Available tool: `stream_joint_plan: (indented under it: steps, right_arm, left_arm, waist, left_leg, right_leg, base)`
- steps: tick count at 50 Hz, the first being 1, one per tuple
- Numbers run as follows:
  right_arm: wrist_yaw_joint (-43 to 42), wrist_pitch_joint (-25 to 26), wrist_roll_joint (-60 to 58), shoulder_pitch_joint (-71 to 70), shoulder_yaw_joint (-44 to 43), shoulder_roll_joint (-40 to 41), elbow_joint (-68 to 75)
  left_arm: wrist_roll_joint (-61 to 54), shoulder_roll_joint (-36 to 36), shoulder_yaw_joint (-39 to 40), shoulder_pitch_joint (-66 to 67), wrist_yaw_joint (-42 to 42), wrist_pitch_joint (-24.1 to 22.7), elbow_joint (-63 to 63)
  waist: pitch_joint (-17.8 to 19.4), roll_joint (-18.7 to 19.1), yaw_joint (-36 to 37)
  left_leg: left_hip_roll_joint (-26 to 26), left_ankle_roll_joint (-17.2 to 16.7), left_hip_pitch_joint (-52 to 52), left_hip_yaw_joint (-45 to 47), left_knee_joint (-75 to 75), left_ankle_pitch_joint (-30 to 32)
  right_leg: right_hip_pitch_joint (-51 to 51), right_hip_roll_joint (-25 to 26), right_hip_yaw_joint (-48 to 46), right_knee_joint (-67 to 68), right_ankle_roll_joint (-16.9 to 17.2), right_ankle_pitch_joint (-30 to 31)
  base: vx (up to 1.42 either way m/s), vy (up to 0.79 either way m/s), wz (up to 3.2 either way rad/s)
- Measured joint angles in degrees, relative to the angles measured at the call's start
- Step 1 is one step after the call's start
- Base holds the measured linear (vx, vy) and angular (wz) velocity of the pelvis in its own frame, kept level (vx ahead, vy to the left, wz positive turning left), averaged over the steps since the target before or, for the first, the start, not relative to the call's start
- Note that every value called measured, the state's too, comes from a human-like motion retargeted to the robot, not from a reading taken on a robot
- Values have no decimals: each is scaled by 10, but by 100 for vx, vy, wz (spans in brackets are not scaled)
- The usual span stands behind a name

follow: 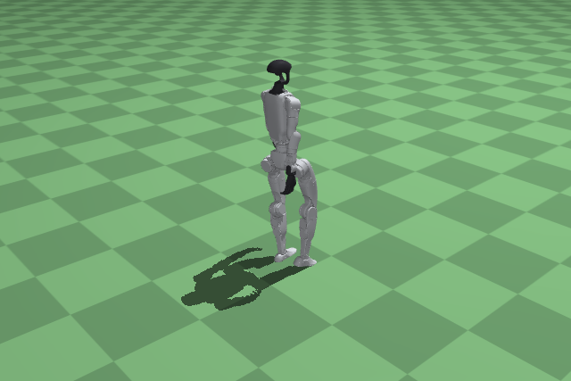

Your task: Walk run

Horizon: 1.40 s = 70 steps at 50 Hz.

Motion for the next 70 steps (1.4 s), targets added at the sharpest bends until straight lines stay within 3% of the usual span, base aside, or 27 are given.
stream_joint_plan:
  steps: [4, 8, 11, 12, 13, 15, 17, 19, 22, 25, 27, 30, 33, 36, 41, 45, 48, 50, 55, 59, 63, 66, 70]
  right_arm:
    - [25, 6, 12, 6, -7, -3, 18]
    - [43, 6, 7, 5, -8, -7, 23]
    - [39, 6, 4, 4, -5, -10, 20]
    - [36, 7, 3, 4, -7, -11, 17]
    - [34, 11, 2, -2, -10, -11, 14]
    - [28, 11, 3, -7, -19, -13, 9]
    - [23, 9, 13, -11, -21, -15, 7]
    - [19, 11, 27, -18, -19, -15, 11]
    - [16, 18, 37, -42, -15, -13, 20]
    - [8, 20, 33, -82, -1, -7, 16]
    - [-3, 24, 26, -112, 9, -3, 2]
    - [-25, 29, 4, -146, 18, 6, -36]
    - [-46, 28, -9, -176, 31, 11, -86]
    - [-60, 20, -13, -201, 40, 13, -134]
    - [-75, 12, -8, -237, 42, 9, -196]
    - [-83, 8, 0, -249, 40, 6, -223]
    - [-83, 7, 4, -245, 40, 5, -225]
    - [-82, 7, 2, -237, 37, 6, -218]
    - [-69, 16, -22, -194, 29, 8, -163]
    - [-58, 25, -20, -160, 25, 9, -81]
    - [-17, 29, -13, -137, 21, 5, -7]
    - [2, 34, -13, -104, 6, 4, 9]
    - [17, 20, 5, -41, 1, 7, 2]
  left_arm:
    - [-2, 13, -9, -27, -4, -4, -64]
    - [-4, 17, -11, -35, -2, -16, -103]
    - [-7, 13, -16, -29, 5, -22, -108]
    - [-7, 11, -17, -25, 7, -23, -105]
    - [-6, 9, -18, -24, 8, -25, -97]
    - [1, 3, -21, -19, 7, -25, -75]
    - [20, -4, -19, -6, 2, -23, -47]
    - [42, -8, -19, 13, 5, -18, -14]
    - [66, -14, -25, 48, 17, -7, 41]
    - [71, -9, -29, 75, 14, 3, 99]
    - [84, -11, -22, 95, 3, 16, 122]
    - [102, -23, 0, 136, 4, 30, 137]
    - [94, -34, 13, 174, -3, 23, 147]
    - [94, -45, 22, 208, -17, 21, 154]
    - [117, -61, 42, 238, -30, 30, 169]
    - [128, -67, 48, 248, -41, 28, 176]
    - [136, -64, 52, 250, -44, 29, 175]
    - [138, -60, 54, 247, -45, 32, 174]
    - [113, -48, 62, 236, -48, 36, 170]
    - [78, -32, 51, 194, -42, 37, 167]
    - [47, -14, 31, 133, -14, 34, 148]
    - [42, -5, 17, 81, 5, 34, 124]
    - [35, 2, 1, 24, 18, 27, 78]
  waist:
    - [9, -22, -18]
    - [13, -17, -17]
    - [15, -15, -22]
    - [14, -14, -27]
    - [11, -11, -31]
    - [4, -1, -52]
    - [-4, 7, -65]
    - [-14, 9, -63]
    - [-23, 3, -52]
    - [-33, -28, -53]
    - [-34, -39, -59]
    - [-33, -49, -60]
    - [-30, -61, -24]
    - [-23, -60, 0]
    - [2, -44, 29]
    - [15, -45, 47]
    - [17, -55, 56]
    - [12, -58, 66]
    - [-17, -60, 82]
    - [-22, -54, 75]
    - [-14, -28, 74]
    - [-10, -16, 75]
    - [-7, -2, 35]
  left_leg:
    - [-30, -1, 49, -13, -5, -26]
    - [-25, -11, 84, -13, -6, -50]
    - [-25, -17, 105, -18, 3, -61]
    - [-26, -22, 111, -21, 7, -62]
    - [-25, -28, 110, -24, 13, -58]
    - [-19, -47, 111, -43, 28, -41]
    - [-9, -78, 113, -53, 48, 0]
    - [-2, -120, 111, -54, 81, 67]
    - [2, -201, 89, -53, 174, 210]
    - [-20, -242, 25, -35, 329, 298]
    - [-25, -217, -19, -38, 400, 307]
    - [19, -152, -78, 17, 446, 220]
    - [37, -113, -132, 60, 422, 147]
    - [49, -101, -172, 76, 337, 101]
    - [50, -98, -201, 79, 132, 100]
    - [18, -97, -211, 57, -1, 71]
    - [12, -86, -208, 67, -28, 57]
    - [18, -62, -203, 76, -6, 64]
    - [17, -63, -175, 91, 9, 116]
    - [13, -35, -148, 59, 27, 90]
    - [40, -33, -104, 62, 25, 51]
    - [41, -34, -74, 57, 18, 34]
    - [30, -30, -39, 5, 7, 19]
  right_leg:
    - [-32, -46, -11, -146, 3, -30]
    - [-71, -27, -2, -265, 12, -58]
    - [-73, -26, -24, -269, 17, -57]
    - [-71, -25, -25, -255, 6, -57]
    - [-76, -21, -17, -238, -26, -56]
    - [-74, -26, -54, -225, -40, -26]
    - [-61, -7, 10, -229, -47, 7]
    - [-49, -7, 10, -218, -47, 21]
    - [-30, -8, 9, -199, -92, 8]
    - [-7, -22, 19, -194, -122, -13]
    - [13, -26, 16, -193, -128, -31]
    - [46, -21, 16, -203, -132, -47]
    - [68, -1, 52, -213, -144, -54]
    - [92, 21, 73, -221, -151, -67]
    - [140, 66, 92, -226, -164, -97]
    - [180, 83, 102, -227, -174, -120]
    - [201, 81, 101, -214, -175, -136]
    - [210, 82, 103, -202, -171, -136]
    - [228, 74, 75, -159, -115, -47]
    - [200, 77, 78, -41, -32, 131]
    - [128, 95, 50, 119, 15, 212]
    - [72, 79, 28, 175, -4, 125]
    - [14, 55, 14, 137, -7, 18]
  base:
    - [60, -19, 35]
    - [67, -26, -3]
    - [51, -20, 13]
    - [76, -33, 44]
    - [75, -31, 60]
    - [73, -31, 89]
    - [85, -42, 61]
    - [72, -39, 10]
    - [80, -43, -24]
    - [56, -32, -19]
    - [63, -35, 17]
    - [50, -29, -17]
    - [58, -25, -107]
    - [51, -17, -81]
    - [58, -13, -52]
    - [64, -9, -35]
    - [79, -6, -26]
    - [62, -5, -41]
    - [86, -1, -30]
    - [82, 2, 15]
    - [69, -3, -1]
    - [61, 0, 17]
    - [72, -11, 109]
